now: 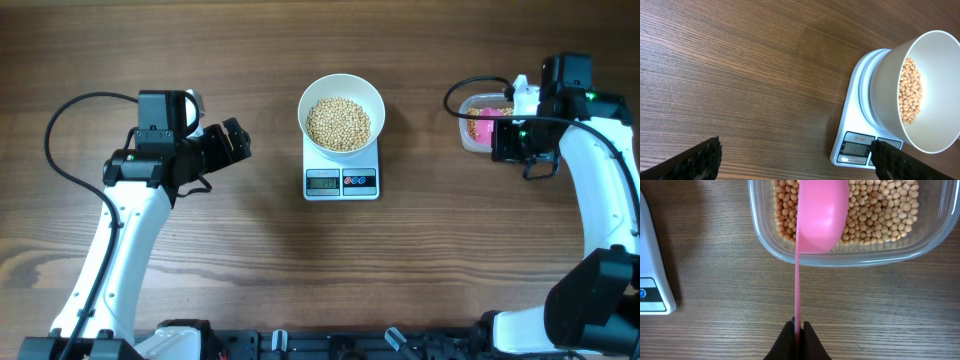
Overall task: Scoop item into bowl and weigh 150g on scale
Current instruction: 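Drag the scoop through the soybeans in the tub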
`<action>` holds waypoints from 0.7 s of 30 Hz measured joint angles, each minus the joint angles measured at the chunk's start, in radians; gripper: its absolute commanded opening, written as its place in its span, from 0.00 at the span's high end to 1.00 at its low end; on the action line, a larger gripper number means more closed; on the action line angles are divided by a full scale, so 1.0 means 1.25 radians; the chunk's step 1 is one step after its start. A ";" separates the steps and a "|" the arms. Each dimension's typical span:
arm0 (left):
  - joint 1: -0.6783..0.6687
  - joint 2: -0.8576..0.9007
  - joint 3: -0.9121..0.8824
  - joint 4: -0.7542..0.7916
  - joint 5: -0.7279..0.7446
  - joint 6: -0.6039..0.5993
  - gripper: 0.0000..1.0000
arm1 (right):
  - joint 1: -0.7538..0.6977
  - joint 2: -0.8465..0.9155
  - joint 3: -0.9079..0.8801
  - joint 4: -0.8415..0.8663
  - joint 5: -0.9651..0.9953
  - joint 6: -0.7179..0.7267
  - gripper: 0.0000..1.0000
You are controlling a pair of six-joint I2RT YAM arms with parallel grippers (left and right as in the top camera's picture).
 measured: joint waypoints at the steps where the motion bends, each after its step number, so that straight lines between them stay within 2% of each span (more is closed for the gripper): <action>1: 0.000 0.000 0.000 0.000 0.000 0.000 0.00 | 0.000 0.000 0.000 0.000 0.000 -0.001 0.96; 21: 0.000 0.000 0.000 0.000 0.000 0.000 0.00 | 0.000 0.000 0.000 0.026 -0.079 0.014 0.96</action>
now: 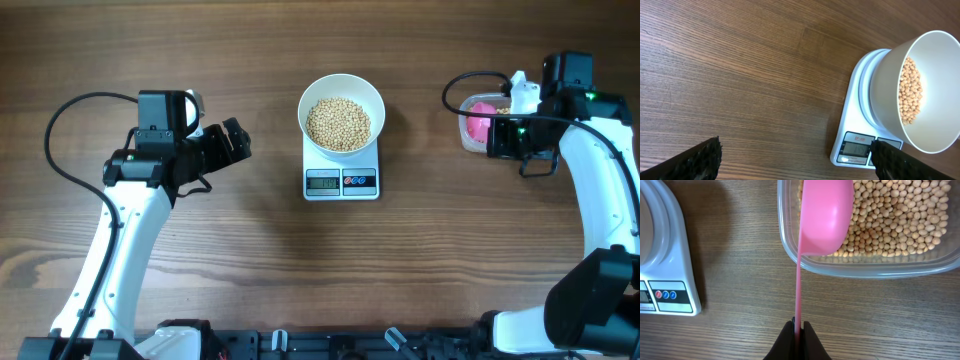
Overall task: Scoop item into bowl and weigh 150g on scale
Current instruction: 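Drag the scoop through the soybeans in the tub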
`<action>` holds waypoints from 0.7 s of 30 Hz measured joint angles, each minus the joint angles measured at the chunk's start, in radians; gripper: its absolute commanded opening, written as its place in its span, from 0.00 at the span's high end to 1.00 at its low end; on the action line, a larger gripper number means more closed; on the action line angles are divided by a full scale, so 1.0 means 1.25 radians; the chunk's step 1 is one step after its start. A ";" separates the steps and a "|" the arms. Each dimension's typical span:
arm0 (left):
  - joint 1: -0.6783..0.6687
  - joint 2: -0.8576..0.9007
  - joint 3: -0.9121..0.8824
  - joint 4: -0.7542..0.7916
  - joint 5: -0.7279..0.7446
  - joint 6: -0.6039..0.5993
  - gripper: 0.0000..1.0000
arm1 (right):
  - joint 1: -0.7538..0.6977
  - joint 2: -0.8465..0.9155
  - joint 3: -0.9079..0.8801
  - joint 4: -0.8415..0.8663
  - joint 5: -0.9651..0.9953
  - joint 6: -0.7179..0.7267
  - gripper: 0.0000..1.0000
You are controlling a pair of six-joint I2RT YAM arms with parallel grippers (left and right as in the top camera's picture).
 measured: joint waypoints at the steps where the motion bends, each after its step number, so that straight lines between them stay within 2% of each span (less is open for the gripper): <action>1: 0.000 0.000 0.000 0.000 0.000 0.000 0.00 | 0.000 0.000 0.000 0.002 0.000 0.005 0.96; 14: 0.000 0.000 0.000 0.000 0.000 0.000 0.00 | -0.004 0.000 0.002 0.013 0.000 0.029 0.96; 21: 0.000 0.000 0.000 0.000 0.000 0.000 0.00 | -0.082 0.000 0.002 0.013 -0.076 0.035 0.96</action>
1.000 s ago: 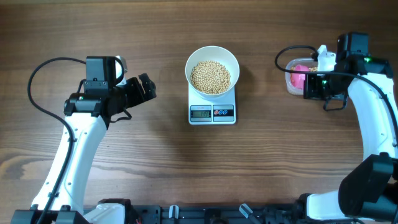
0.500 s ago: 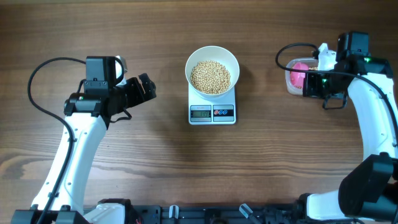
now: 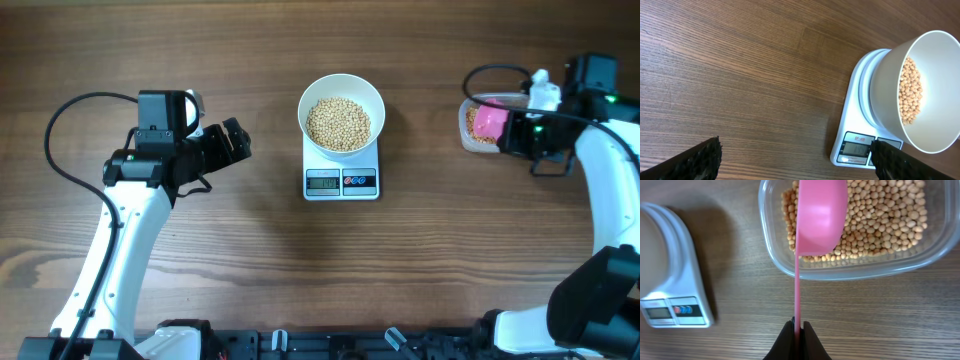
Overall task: Scoop item into bowl and weigh 150g on scale
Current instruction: 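Drag the scoop through the soybeans in the tub, then tilt the scoop up in the tub to hold a load of soybeans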
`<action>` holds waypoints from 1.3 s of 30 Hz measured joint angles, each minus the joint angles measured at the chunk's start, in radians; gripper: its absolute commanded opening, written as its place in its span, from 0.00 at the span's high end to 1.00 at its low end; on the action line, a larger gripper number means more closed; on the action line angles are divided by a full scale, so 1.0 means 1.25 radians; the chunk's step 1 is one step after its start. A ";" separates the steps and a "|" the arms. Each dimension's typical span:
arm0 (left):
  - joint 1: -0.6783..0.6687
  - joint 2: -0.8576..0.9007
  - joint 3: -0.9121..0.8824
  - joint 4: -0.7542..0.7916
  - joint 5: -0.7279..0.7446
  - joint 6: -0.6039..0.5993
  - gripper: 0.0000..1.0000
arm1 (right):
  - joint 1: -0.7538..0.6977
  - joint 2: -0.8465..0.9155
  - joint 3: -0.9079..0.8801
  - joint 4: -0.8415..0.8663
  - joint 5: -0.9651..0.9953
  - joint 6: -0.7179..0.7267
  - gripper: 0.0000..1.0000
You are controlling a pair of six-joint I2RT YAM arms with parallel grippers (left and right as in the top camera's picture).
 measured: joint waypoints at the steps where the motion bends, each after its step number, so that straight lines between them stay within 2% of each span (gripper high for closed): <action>1: 0.000 0.000 0.000 0.000 0.000 0.000 0.00 | -0.017 0.000 0.000 0.000 -0.021 0.000 0.96; 8: 0.000 0.000 0.000 0.000 0.000 0.000 0.00 | -0.127 0.000 0.000 -0.029 -0.081 -0.002 0.96; 12: 0.000 0.000 0.000 0.000 0.000 0.000 0.00 | -0.144 0.000 0.000 -0.040 -0.081 -0.057 0.96; 17: 0.000 0.000 0.000 0.000 0.000 0.000 0.00 | -0.106 0.000 0.000 -0.024 -0.065 -0.117 0.96; 29: 0.000 0.000 0.000 0.000 0.000 0.000 0.00 | 0.044 0.000 0.000 0.021 0.077 -0.175 0.96; 39: 0.000 0.000 0.000 0.000 0.000 0.000 0.00 | 0.060 0.000 0.000 0.021 0.088 -0.181 0.96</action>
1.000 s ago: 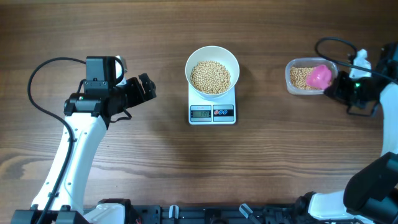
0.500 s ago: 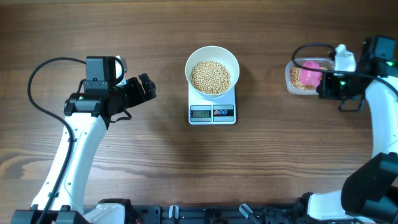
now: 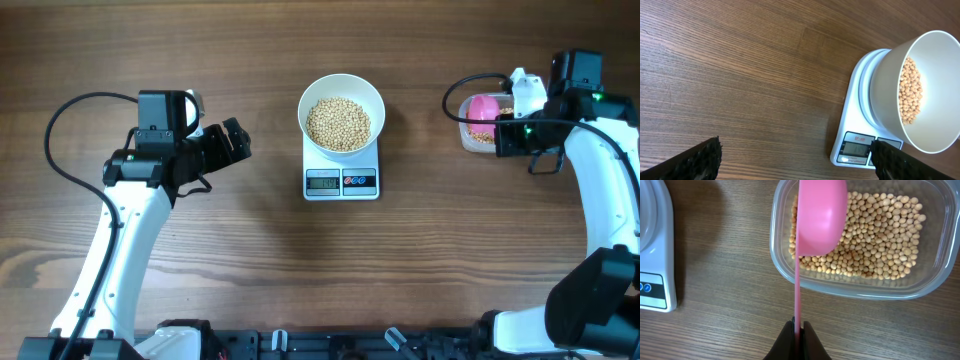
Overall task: Scoop item into bowl and weigh 150g on scale
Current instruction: 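Tilt the scoop up in the tub to hold a load of soybeans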
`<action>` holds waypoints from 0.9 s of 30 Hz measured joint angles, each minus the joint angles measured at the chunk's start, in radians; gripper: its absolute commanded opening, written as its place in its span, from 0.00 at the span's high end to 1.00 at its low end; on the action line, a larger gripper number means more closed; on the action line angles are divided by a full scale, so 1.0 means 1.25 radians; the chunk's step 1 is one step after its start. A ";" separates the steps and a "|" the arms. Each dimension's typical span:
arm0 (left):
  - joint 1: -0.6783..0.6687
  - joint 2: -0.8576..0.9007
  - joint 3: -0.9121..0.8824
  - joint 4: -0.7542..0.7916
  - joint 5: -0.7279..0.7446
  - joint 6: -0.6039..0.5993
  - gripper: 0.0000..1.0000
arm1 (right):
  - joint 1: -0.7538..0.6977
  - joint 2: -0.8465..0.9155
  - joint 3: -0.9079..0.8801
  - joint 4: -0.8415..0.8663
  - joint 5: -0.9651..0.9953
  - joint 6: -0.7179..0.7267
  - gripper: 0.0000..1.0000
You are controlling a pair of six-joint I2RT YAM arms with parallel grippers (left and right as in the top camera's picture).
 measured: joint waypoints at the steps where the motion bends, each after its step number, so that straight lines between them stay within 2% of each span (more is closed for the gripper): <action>1: 0.000 0.000 0.000 0.000 0.000 0.000 0.00 | 0.000 0.000 0.000 0.000 -0.004 0.000 0.96; 11: 0.000 0.000 0.000 0.000 0.000 0.000 0.00 | 0.000 0.000 -0.001 -0.007 -0.040 0.000 0.96; 20: 0.000 0.000 0.000 0.000 0.000 0.000 0.00 | 0.000 0.000 -0.001 0.010 0.103 0.000 0.96; 27: 0.000 0.000 0.000 0.000 0.000 0.000 0.00 | 0.000 0.000 -0.001 0.012 0.105 -0.006 0.96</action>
